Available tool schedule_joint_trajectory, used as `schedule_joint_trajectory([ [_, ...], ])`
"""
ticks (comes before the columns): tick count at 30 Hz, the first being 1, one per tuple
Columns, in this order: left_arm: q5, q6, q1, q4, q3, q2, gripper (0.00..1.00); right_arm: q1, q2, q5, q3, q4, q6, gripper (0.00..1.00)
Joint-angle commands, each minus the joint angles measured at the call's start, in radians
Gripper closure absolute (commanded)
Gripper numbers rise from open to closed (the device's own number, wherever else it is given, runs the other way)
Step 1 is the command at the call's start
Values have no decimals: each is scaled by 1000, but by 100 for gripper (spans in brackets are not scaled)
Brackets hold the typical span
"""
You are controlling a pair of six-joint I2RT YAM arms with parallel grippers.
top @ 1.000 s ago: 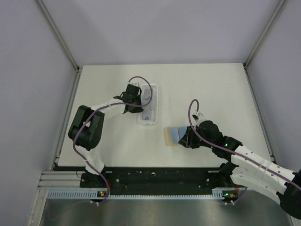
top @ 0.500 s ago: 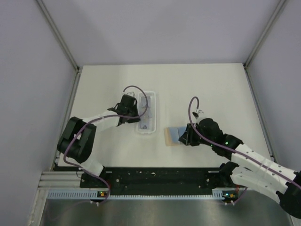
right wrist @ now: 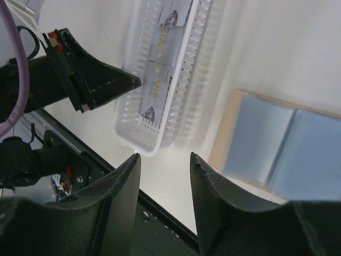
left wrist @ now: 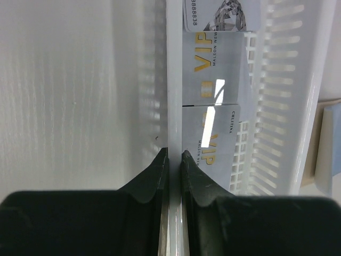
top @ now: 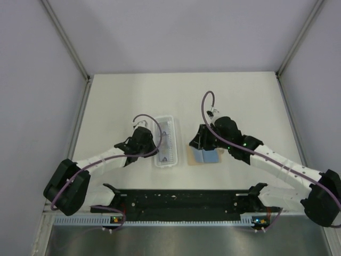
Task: Put the credit cards into the card holder
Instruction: Pick up the credit card from the storage box.
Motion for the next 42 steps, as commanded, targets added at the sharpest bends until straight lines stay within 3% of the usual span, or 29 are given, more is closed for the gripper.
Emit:
schedule_joint_trajectory([
  [1,-62,-94,-19,59,-14,-60,100,9,110,-45,125,100,52,57],
  [9,-79,-114,-34,82,-3,-28,100,32,349,-57,339,103,98,57],
  [22,-81,-96,-35,125,1,34,100,51,713,-1,669,-34,87,57],
  [42,-120,-97,-48,110,27,61,100,77,984,164,968,-261,43,65],
])
